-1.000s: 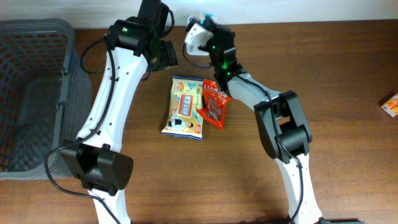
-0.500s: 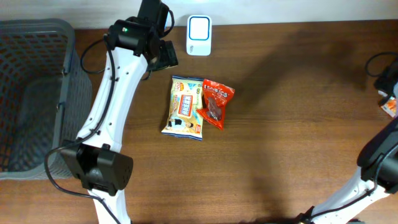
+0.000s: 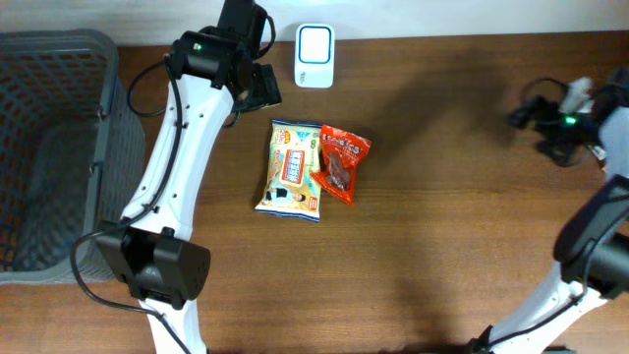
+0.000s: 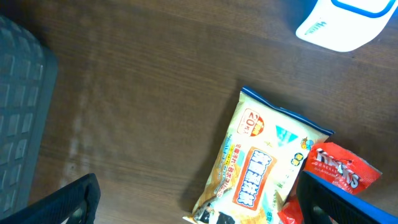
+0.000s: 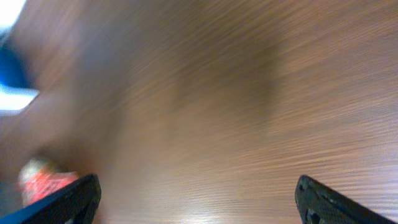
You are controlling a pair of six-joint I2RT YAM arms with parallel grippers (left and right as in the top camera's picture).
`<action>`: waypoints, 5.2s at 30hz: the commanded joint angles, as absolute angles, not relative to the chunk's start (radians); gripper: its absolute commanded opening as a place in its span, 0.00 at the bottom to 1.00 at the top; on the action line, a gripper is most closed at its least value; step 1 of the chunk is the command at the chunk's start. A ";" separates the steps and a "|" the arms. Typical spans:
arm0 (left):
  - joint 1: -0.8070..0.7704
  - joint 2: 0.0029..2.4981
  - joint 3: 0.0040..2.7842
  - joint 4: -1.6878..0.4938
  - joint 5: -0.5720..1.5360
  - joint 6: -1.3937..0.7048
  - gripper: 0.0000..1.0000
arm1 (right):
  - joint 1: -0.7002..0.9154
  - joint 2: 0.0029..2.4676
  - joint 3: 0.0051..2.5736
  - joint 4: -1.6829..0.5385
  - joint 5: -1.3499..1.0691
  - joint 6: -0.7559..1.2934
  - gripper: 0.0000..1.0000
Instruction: Scan the item barcode
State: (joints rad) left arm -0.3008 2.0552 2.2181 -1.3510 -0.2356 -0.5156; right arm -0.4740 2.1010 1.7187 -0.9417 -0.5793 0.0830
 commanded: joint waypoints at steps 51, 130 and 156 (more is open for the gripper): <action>-0.300 2.042 2.226 -1.352 -0.232 -0.510 0.99 | 0.438 2.045 1.756 -1.334 -0.055 0.276 0.94; -0.301 2.042 2.226 -1.353 -0.232 -0.510 0.99 | -0.041 2.019 1.410 -0.905 -0.250 0.214 0.07; -0.301 2.042 2.226 -1.353 -0.232 -0.510 0.99 | 0.527 2.293 2.064 -1.521 0.749 0.741 0.99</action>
State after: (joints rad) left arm -0.3008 2.0552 2.2181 -1.3514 -0.2356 -0.5156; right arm 0.5690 2.3325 1.9251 -1.4666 0.8154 0.7738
